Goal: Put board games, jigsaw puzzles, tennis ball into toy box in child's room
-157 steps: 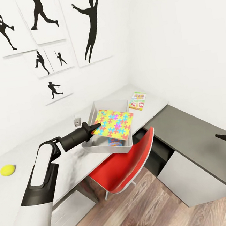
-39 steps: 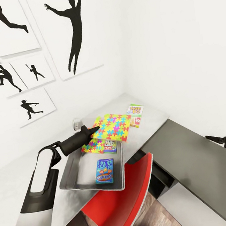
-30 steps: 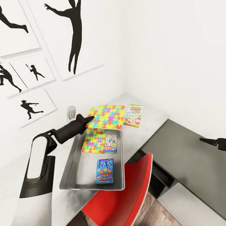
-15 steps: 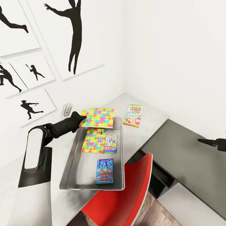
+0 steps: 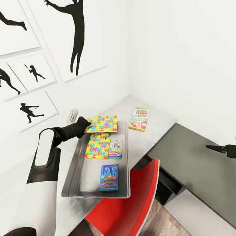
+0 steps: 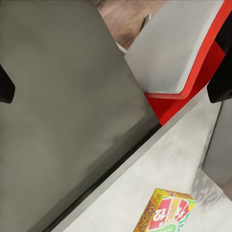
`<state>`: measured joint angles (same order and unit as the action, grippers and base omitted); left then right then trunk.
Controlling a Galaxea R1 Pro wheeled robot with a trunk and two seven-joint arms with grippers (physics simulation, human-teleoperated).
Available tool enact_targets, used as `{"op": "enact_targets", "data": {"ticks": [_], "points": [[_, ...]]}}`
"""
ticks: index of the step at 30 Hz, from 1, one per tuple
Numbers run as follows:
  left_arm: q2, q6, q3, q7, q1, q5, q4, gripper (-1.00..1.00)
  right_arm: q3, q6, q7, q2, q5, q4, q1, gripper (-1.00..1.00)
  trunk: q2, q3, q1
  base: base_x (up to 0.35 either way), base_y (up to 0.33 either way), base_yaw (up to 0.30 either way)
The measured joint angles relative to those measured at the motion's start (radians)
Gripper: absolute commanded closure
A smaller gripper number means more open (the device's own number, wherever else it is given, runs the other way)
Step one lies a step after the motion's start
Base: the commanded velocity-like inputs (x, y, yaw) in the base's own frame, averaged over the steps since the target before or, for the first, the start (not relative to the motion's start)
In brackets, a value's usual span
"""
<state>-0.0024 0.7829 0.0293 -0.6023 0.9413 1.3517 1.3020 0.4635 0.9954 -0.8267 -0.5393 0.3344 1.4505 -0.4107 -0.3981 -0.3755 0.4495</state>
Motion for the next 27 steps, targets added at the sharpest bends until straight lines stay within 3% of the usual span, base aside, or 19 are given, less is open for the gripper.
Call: {"op": "enact_targets", "data": {"ticks": [10,27], "points": [[-0.010,-0.023,-0.015,0.008,0.013,-0.024,-0.046,1.00,-0.001,0.033,0.000,-0.002,0.001,0.001,0.001,-1.00,0.000,-0.016,0.000,0.000,0.000,0.000],[-0.013,-0.023,-0.040,0.007,0.021,-0.031,-0.051,1.00,-0.004,0.045,0.001,0.004,0.002,0.001,0.002,-1.00,0.000,-0.043,0.000,0.000,0.000,0.000]]}}
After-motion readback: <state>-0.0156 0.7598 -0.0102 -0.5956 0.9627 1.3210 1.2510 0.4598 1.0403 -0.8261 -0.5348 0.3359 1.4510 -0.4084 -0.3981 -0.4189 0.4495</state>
